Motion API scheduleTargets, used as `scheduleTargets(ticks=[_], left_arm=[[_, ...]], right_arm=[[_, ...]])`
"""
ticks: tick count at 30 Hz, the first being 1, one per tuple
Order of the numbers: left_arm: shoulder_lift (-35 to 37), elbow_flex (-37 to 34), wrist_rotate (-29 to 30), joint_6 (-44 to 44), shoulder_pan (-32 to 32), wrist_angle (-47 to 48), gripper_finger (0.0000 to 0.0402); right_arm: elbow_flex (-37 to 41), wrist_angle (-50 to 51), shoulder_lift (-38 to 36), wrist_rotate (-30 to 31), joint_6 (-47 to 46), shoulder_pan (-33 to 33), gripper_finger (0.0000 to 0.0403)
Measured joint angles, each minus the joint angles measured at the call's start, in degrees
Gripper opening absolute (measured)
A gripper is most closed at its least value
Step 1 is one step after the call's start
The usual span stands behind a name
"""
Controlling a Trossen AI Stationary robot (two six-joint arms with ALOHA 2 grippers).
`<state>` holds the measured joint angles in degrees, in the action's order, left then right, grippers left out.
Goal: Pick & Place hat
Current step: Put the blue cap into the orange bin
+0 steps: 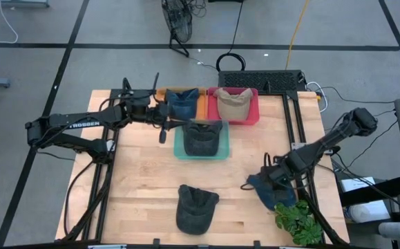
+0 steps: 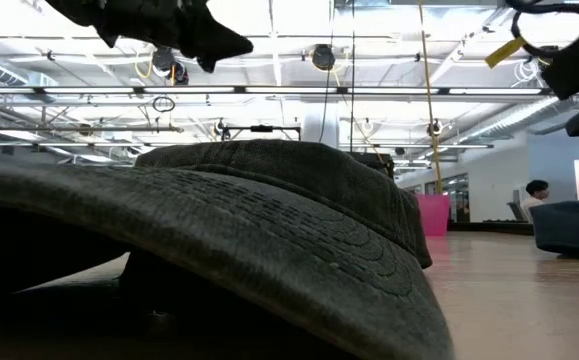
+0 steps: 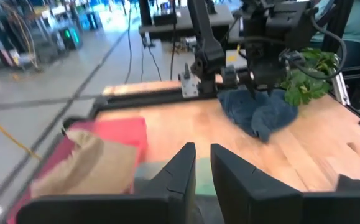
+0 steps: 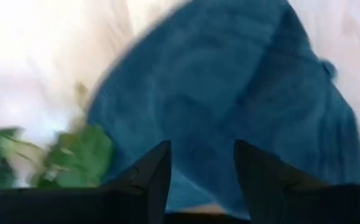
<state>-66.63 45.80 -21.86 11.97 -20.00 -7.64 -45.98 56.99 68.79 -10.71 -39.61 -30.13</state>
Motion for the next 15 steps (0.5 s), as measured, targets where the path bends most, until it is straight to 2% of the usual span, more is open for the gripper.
scheduleTargets(ticks=[7,15], left_arm=[[0.0,0.0,0.04,-3.55,0.97,4.93,0.0063],[0.0,0.0,0.01,-4.22,3.49,7.91,0.0063]], right_arm=[[0.0,1.01,0.53,0.01,-5.94,-4.17,0.0154],[0.0,-1.67,4.1,0.2,-8.94,-7.92,0.0128]])
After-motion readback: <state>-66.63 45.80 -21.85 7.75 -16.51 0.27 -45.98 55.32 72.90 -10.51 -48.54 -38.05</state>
